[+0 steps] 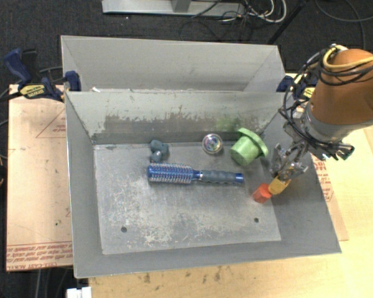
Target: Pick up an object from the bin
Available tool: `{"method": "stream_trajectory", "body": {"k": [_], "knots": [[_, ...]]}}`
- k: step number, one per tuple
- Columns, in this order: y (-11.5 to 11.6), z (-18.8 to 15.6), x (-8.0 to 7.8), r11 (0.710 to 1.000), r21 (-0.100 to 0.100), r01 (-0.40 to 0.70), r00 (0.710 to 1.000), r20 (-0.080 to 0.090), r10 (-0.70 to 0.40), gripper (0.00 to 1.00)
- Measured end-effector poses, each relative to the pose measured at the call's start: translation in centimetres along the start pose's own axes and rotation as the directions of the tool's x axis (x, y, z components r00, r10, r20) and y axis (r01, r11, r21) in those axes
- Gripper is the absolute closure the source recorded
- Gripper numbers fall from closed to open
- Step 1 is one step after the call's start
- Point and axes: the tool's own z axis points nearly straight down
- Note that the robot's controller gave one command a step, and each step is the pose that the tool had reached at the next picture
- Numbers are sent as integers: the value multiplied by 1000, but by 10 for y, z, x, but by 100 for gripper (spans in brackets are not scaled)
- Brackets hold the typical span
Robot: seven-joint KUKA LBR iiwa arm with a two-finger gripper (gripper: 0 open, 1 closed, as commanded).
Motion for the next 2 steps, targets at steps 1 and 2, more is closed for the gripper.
{"method": "stream_trajectory", "body": {"k": [1, 2], "knots": [[18, 38, 18, 990, -3, -142, 990, -3, 142, 0], [17, 36, 17, 990, 0, -141, 990, -1, 141, 100]]}}
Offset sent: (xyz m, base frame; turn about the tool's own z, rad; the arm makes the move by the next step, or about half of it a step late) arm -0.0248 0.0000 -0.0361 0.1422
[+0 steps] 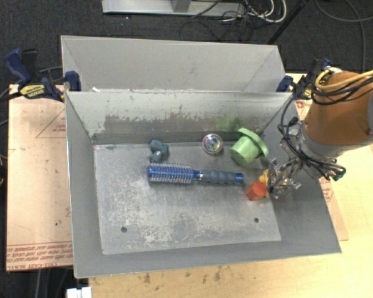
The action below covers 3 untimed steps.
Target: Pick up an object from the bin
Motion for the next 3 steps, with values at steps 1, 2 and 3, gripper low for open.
{"method": "stream_trajectory", "body": {"k": [1, 2, 3], "knots": [[0, 0, 0, 1000, 0, 0, 1000, 0, 0, 0], [25, 35, -55, 947, -1, 321, 947, 3, -321, 0], [23, 32, -54, 948, 1, 317, 948, 1, -317, 100]]}}
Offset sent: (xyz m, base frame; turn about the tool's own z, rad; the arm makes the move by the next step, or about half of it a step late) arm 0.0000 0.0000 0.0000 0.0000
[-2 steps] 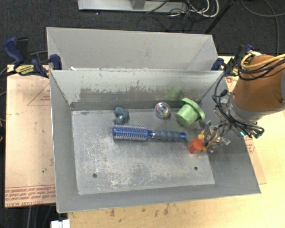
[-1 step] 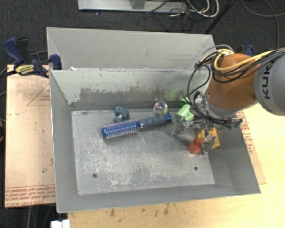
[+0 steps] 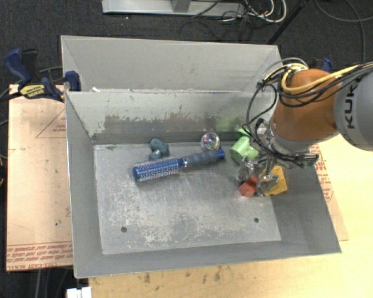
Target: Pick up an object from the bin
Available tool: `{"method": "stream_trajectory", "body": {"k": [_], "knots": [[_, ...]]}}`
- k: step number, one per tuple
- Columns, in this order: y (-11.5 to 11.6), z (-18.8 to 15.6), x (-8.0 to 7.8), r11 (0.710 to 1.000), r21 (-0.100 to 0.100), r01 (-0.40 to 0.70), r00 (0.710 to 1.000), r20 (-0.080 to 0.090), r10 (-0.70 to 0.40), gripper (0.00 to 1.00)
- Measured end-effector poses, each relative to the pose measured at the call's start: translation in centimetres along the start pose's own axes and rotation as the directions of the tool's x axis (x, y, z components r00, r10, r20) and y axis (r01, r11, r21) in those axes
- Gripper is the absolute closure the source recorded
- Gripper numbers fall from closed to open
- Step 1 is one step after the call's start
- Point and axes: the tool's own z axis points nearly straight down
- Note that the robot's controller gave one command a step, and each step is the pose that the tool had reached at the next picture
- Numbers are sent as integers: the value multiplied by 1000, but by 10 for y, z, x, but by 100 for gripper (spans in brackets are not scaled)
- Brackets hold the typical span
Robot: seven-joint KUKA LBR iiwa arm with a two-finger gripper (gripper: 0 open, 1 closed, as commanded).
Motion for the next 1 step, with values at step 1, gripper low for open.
{"method": "stream_trajectory", "body": {"k": [1], "knots": [[8, -129, 6, 1000, 8, 29, 1000, 3, -29, 100]]}}
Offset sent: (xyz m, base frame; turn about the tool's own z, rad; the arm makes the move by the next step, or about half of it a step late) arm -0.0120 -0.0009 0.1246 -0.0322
